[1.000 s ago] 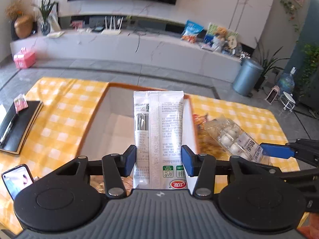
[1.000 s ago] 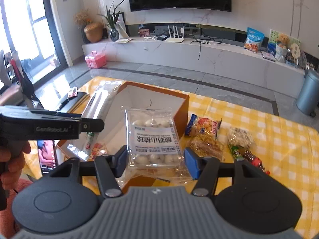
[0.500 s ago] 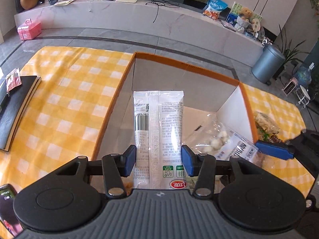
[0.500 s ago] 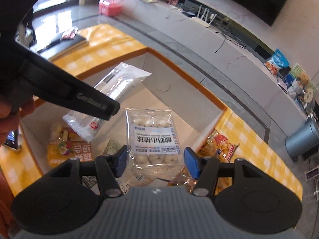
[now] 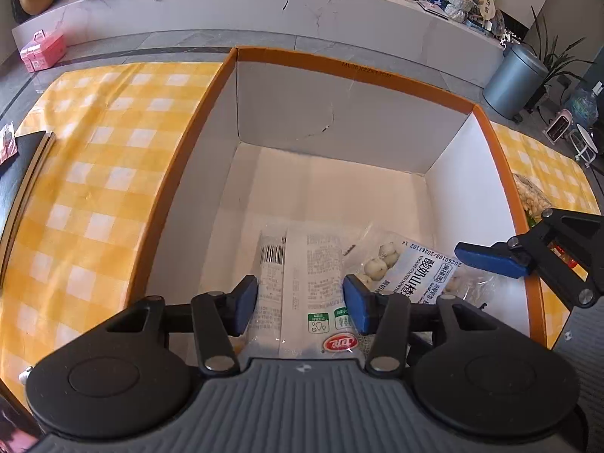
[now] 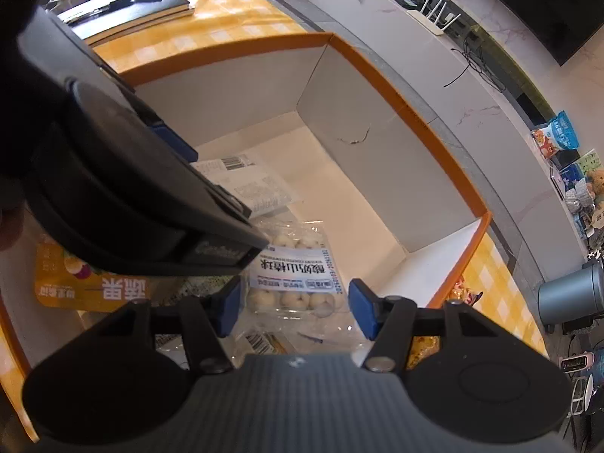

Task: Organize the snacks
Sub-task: 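Carry both packs over the box and release them inside, then move both open grippers back over the snacks on the table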

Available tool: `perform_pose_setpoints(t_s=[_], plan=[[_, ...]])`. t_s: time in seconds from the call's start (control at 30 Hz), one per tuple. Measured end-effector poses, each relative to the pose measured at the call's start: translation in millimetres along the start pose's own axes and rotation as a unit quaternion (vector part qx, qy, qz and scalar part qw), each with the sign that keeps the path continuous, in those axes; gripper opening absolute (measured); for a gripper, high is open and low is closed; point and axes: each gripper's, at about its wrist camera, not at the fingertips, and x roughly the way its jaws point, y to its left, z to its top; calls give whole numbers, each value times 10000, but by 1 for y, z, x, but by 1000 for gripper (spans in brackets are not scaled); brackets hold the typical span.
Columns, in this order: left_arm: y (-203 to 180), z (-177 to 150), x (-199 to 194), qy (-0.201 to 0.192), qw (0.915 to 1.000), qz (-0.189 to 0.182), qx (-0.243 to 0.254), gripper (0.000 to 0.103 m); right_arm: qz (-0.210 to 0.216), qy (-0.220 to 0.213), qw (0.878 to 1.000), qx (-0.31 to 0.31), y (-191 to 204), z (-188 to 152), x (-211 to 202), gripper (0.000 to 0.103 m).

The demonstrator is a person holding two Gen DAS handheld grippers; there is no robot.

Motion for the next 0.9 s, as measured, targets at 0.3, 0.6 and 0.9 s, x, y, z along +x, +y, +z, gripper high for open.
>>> perform_pose_setpoints(t_s=[0.3,0.6,0.9], plan=[[0,-2,-2,-36,10000,-2,-88,69,42,9,10000,-81,-1,-1,0,66],[-4,-6,-26,-595,9980,-208,-68,75,-66,-133,9998,-158,-4,-1,-19,77],[-19,-19,-68,-1597,9863,-397,87,75,-347,-891,9936,601,-26,-31,-64,77]])
